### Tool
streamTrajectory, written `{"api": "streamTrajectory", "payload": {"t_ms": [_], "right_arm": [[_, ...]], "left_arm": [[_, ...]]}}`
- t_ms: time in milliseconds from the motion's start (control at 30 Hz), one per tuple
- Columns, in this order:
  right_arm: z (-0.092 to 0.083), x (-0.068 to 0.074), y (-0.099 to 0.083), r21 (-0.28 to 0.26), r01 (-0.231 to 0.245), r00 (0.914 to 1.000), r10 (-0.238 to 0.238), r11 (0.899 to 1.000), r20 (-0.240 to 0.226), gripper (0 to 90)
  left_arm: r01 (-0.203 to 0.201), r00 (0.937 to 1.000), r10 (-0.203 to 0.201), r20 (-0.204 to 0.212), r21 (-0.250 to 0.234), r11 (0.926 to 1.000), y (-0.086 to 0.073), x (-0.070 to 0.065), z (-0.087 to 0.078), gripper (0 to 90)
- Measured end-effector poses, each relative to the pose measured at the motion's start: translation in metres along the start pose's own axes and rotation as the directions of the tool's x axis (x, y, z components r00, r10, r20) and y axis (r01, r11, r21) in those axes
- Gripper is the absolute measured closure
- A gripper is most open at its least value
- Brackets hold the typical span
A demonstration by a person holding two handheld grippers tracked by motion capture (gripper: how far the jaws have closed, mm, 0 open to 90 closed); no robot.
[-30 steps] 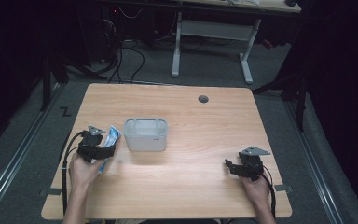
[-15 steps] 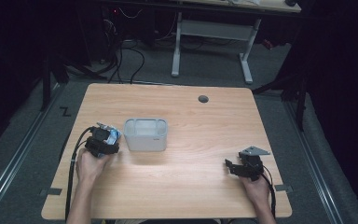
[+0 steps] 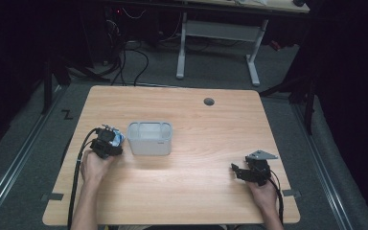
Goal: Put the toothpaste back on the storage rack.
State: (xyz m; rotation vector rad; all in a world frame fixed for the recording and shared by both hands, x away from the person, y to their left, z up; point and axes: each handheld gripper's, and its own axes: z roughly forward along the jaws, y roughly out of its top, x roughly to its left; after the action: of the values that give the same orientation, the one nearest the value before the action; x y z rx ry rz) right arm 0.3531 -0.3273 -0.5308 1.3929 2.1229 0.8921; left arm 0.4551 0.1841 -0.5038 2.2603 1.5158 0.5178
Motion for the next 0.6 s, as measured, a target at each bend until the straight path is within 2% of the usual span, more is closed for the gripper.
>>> {"api": "streamTrajectory", "payload": {"t_ms": [333,467,600], "right_arm": [[0.0000,0.0000,0.0000,0.000,0.000,1.0000,0.000,1.000,0.000,29.2],[-0.0001,0.0001,0.0000,0.001,0.000,1.0000,0.000,1.000,0.001,29.2],[-0.0001,0.0003,0.0000,0.001,-0.002,1.0000,0.002,1.000,0.000,29.2]], "left_arm": [[0.022,0.9996,-0.021,0.020,-0.010,0.9997,0.0018,0.0031,0.0029,44.6],[0.050,0.9976,-0.050,0.049,-0.005,0.9987,0.0025,0.0064,0.0064,45.4],[0.056,0.9972,-0.056,0.049,0.001,0.9984,0.0030,0.0064,0.0069,46.9]]}}
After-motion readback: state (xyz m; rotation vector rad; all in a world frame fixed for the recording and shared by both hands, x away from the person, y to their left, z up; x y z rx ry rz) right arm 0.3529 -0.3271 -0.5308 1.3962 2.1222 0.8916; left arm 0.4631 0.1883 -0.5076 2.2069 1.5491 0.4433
